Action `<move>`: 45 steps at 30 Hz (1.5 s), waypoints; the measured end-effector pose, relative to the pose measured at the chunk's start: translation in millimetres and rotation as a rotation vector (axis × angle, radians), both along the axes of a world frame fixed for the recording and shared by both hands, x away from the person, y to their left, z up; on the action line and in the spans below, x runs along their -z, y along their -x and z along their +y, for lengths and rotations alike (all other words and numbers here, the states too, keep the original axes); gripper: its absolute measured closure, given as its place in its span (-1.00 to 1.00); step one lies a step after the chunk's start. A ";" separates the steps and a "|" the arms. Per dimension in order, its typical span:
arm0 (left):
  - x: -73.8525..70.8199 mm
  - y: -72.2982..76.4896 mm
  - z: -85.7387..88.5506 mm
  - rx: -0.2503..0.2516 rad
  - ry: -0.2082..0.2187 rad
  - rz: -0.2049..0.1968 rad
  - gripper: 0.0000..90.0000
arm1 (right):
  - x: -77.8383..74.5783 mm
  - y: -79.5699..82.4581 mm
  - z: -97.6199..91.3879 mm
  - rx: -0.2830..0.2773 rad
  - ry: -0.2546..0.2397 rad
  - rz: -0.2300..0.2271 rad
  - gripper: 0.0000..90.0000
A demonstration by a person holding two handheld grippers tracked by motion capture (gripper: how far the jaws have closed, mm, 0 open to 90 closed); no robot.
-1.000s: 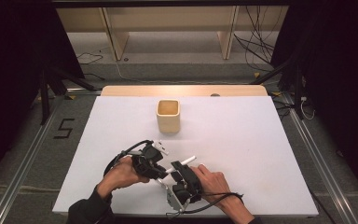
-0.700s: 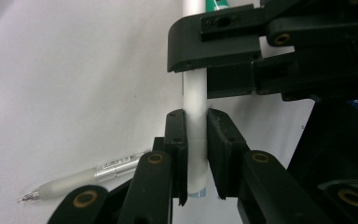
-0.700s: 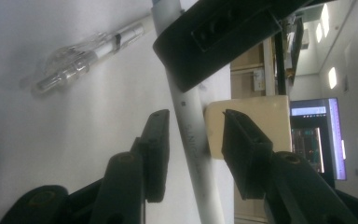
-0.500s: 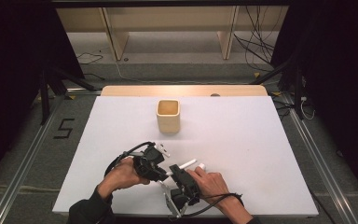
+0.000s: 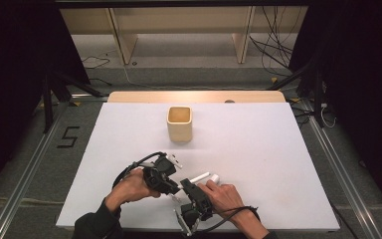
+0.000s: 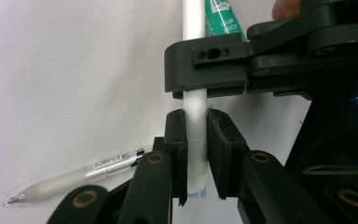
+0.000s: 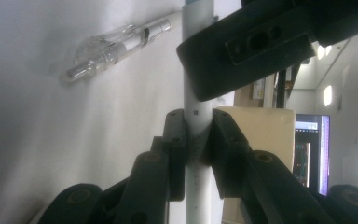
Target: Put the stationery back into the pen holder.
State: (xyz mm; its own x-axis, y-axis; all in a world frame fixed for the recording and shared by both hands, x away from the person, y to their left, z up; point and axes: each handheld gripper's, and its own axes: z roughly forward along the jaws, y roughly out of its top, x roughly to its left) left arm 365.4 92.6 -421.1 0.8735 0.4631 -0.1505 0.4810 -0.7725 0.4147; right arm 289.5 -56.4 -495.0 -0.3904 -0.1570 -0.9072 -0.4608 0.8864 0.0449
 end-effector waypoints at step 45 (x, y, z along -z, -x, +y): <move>12.0 -3.8 69.3 -0.320 0.333 -0.316 -0.59 | -77.8 -82.9 -72.9 0.281 -0.727 0.490 0.74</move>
